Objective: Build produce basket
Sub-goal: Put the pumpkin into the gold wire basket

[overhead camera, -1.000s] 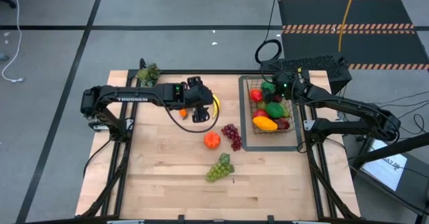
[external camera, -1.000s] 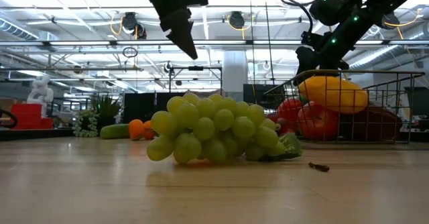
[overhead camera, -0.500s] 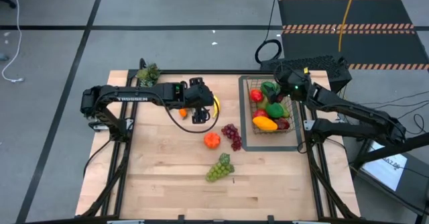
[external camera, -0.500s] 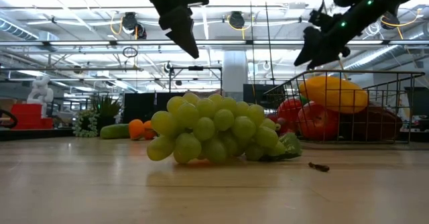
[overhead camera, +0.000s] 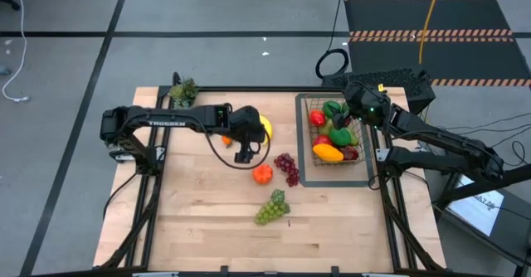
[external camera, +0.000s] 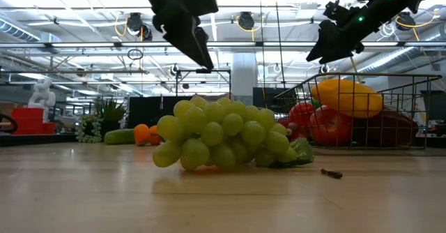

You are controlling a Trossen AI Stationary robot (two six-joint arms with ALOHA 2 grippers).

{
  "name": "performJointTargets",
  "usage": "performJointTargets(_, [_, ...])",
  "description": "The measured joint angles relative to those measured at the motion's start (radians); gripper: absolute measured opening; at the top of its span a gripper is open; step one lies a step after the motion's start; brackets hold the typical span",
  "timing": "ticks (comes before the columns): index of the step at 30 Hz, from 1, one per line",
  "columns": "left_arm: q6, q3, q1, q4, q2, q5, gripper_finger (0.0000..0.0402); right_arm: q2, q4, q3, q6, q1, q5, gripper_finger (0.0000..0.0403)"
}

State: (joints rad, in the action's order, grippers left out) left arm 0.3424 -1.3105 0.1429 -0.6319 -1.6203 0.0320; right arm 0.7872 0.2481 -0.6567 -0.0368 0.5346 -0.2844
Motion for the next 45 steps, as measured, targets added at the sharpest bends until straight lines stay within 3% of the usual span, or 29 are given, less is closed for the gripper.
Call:
performJointTargets(5, [-0.117,0.03,-0.062,0.002,0.0,0.023,0.039,0.0,0.0,0.0,0.016,0.0,0.0,0.0352])
performJointTargets(13, [-0.227,0.134,-0.198,0.064,0.0,-0.087,0.039,0.0,0.0,0.0,0.019,0.0,0.0,0.0352])
performJointTargets(18, [-0.264,0.219,-0.245,0.164,0.0,-0.093,0.039,0.0,0.0,0.0,0.002,0.0,0.001,0.0352])
performJointTargets(28, [-0.258,0.375,-0.251,0.394,-0.001,-0.093,0.039,0.0,-0.001,0.0,-0.05,-0.001,0.08,0.0352])
performJointTargets(45, [-0.275,0.473,-0.23,0.523,-0.001,-0.117,0.039,0.0,-0.002,0.0,-0.075,-0.001,0.08,0.0352])
